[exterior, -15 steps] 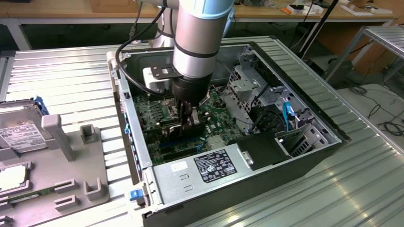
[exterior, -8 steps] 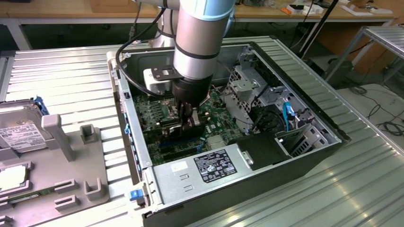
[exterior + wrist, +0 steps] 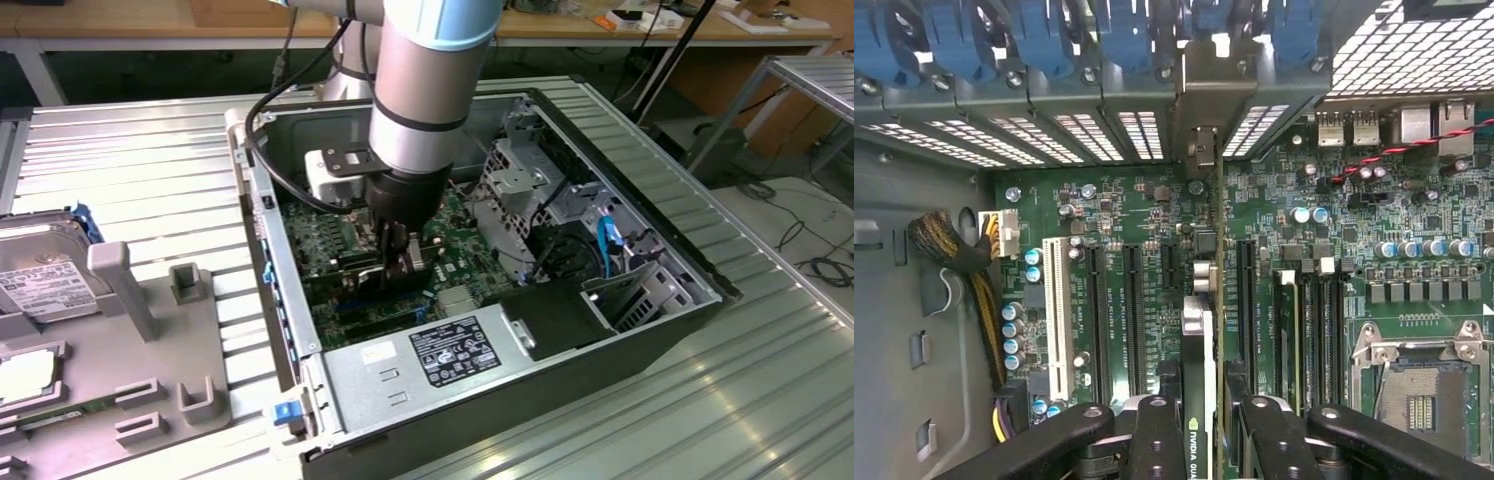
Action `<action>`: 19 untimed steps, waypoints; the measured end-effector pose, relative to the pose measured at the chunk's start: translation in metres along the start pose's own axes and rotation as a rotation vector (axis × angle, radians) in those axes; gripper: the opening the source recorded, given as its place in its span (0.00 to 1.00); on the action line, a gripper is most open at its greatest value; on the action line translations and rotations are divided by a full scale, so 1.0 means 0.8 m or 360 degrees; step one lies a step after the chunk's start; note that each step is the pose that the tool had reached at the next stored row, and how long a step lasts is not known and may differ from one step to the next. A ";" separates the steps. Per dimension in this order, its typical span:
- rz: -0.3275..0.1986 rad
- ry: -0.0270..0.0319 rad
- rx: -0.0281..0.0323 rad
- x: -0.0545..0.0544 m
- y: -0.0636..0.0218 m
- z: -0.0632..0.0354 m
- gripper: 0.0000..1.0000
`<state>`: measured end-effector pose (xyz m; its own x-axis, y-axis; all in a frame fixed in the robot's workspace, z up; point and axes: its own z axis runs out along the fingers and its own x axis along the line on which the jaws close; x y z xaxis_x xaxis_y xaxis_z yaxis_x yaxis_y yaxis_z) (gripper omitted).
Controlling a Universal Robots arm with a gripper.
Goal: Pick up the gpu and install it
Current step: 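Insert the gpu into the slot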
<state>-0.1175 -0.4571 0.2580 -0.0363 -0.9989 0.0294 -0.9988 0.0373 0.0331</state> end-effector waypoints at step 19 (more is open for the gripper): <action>0.0019 -0.00136 -0.00060 0.000 0.000 -0.005 0.53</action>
<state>-0.1176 -0.4573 0.2619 -0.0487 -0.9986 0.0213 -0.9981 0.0495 0.0366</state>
